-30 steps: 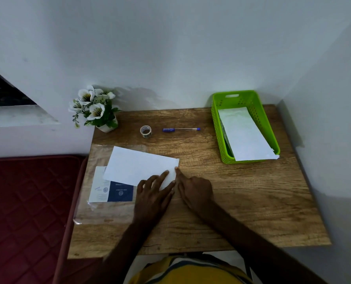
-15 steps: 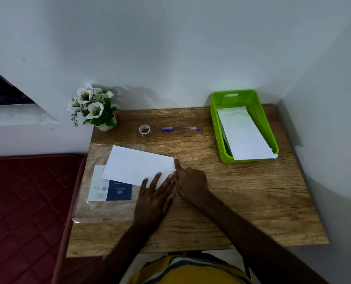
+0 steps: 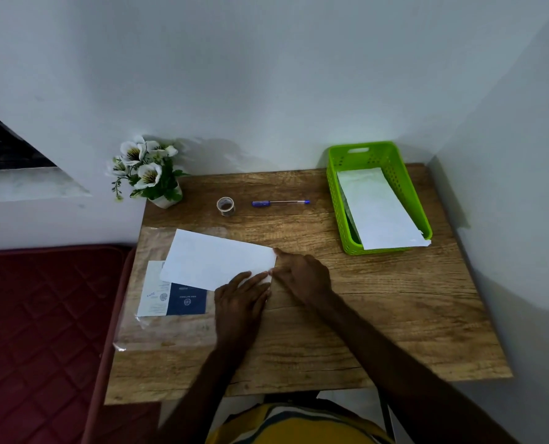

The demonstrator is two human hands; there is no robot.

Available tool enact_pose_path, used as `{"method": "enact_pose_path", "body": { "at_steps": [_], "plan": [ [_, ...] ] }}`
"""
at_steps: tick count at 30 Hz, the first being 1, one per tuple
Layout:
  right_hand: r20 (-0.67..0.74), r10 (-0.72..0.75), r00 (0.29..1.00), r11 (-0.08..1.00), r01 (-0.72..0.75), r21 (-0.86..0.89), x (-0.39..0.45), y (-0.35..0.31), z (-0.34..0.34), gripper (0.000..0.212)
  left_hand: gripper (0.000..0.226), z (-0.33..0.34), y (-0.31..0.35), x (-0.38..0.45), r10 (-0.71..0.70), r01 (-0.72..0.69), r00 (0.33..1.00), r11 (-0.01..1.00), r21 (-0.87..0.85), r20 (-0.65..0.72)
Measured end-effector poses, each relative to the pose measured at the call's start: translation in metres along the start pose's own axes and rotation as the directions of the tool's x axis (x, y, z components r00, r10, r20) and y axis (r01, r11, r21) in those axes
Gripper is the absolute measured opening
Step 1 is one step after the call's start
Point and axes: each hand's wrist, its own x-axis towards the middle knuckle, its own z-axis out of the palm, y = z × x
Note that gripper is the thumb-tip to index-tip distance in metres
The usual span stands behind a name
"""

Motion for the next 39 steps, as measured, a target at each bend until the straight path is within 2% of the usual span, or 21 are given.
{"method": "enact_pose_path", "body": {
  "at_steps": [3,7,13,16,21,25,31,33,35,37,39],
  "plan": [
    [-0.087,0.081,0.993,0.992,-0.072,0.108,0.005,0.002,0.000,0.050,0.040,0.000,-0.003,-0.002,0.070,-0.069,0.997,0.997,0.038,-0.015],
    [-0.134,0.182,0.974,0.961,-0.147,0.233,0.017,-0.005,-0.008,0.067,0.040,-0.004,-0.003,-0.001,0.110,-0.110,0.994,0.992,0.057,-0.010],
    [-0.155,0.278,0.948,0.938,-0.234,0.256,0.025,-0.011,-0.007,0.069,0.040,-0.003,-0.007,-0.005,0.141,-0.143,0.989,0.986,0.081,0.035],
    [-0.190,0.269,0.944,0.947,-0.224,0.228,0.018,-0.014,0.000,0.067,0.039,-0.001,-0.008,-0.004,0.141,-0.144,0.989,0.987,0.074,0.051],
    [-0.060,0.264,0.963,0.950,-0.249,0.186,-0.003,-0.016,0.011,0.086,0.039,-0.001,-0.011,-0.006,0.124,-0.129,0.990,0.989,0.069,0.069],
    [-0.046,0.216,0.975,0.963,-0.205,0.173,-0.016,-0.012,0.019,0.078,0.040,-0.002,-0.009,-0.006,0.120,-0.124,0.991,0.989,0.075,0.058],
    [-0.040,0.203,0.978,0.965,-0.193,0.178,-0.018,-0.012,0.020,0.082,0.030,-0.021,-0.002,0.026,0.036,-0.035,0.999,0.999,-0.008,0.021],
    [-0.040,0.202,0.979,0.963,-0.190,0.192,-0.020,-0.013,0.018,0.081,0.032,-0.026,-0.003,0.048,0.067,-0.067,0.998,0.996,0.053,0.012],
    [-0.049,0.183,0.982,0.965,-0.170,0.202,-0.023,-0.014,0.018,0.080,0.045,-0.030,-0.003,0.071,0.093,-0.100,0.994,0.987,0.129,0.063],
    [-0.036,0.166,0.985,0.964,-0.155,0.218,-0.023,-0.012,0.017,0.079,0.057,-0.031,-0.002,0.091,0.097,-0.126,0.980,0.979,0.161,0.175],
    [-0.037,0.154,0.987,0.962,-0.141,0.236,-0.023,-0.012,0.017,0.078,0.057,-0.031,-0.002,0.106,0.114,-0.161,0.961,0.971,0.174,0.253]
  ]
}}
